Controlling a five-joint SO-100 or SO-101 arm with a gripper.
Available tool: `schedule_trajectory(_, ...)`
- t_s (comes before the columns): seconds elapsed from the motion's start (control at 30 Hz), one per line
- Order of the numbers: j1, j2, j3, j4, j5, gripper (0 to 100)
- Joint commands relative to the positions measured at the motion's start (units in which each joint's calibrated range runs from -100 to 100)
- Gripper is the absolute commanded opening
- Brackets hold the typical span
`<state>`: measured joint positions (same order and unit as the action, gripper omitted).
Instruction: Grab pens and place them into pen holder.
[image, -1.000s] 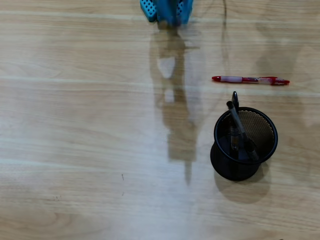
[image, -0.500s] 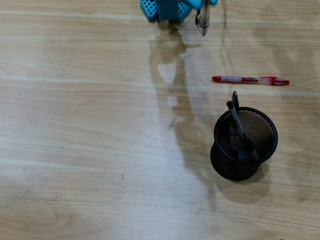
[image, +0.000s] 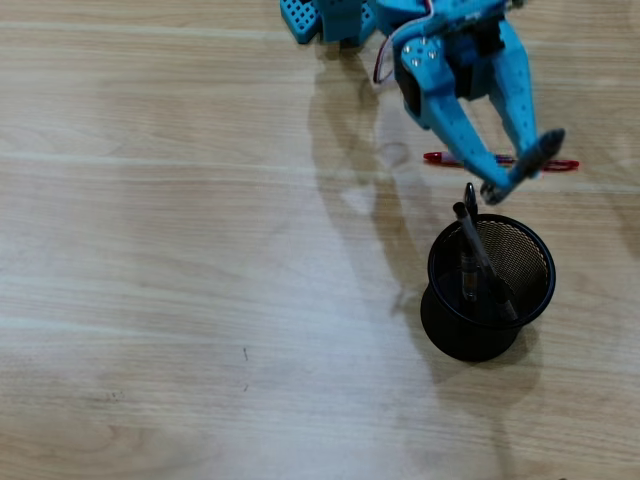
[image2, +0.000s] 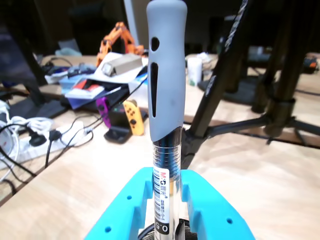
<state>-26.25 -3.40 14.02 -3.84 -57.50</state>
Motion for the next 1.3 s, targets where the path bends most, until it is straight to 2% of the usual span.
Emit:
schedule_trajectory(0.0, -1.60, 4.12, -6.78, -1.31, 0.33, 2)
schedule_trajectory(0.27, -2.51, 12.02, -12.03, -1.40, 0.33, 2)
schedule_trajectory(0.5, -2.51, 13.29, -9.31, -6.86, 0.23, 3)
schedule_trajectory(0.67, -2.51, 12.95, -8.32, -6.86, 0.12, 12)
schedule_trajectory(1.0, -2.60, 12.53, -8.32, -6.23, 0.38, 12)
schedule_trajectory(1.13, -2.88, 11.76, -8.32, -5.86, 3.47, 12)
schedule_trajectory(1.2, -3.70, 9.64, -8.23, -3.22, 6.09, 10)
schedule_trajectory(1.23, -4.06, 7.26, -8.95, 4.62, 8.45, 3)
schedule_trajectory(1.27, -4.25, 5.90, -9.22, 9.26, 9.18, 1)
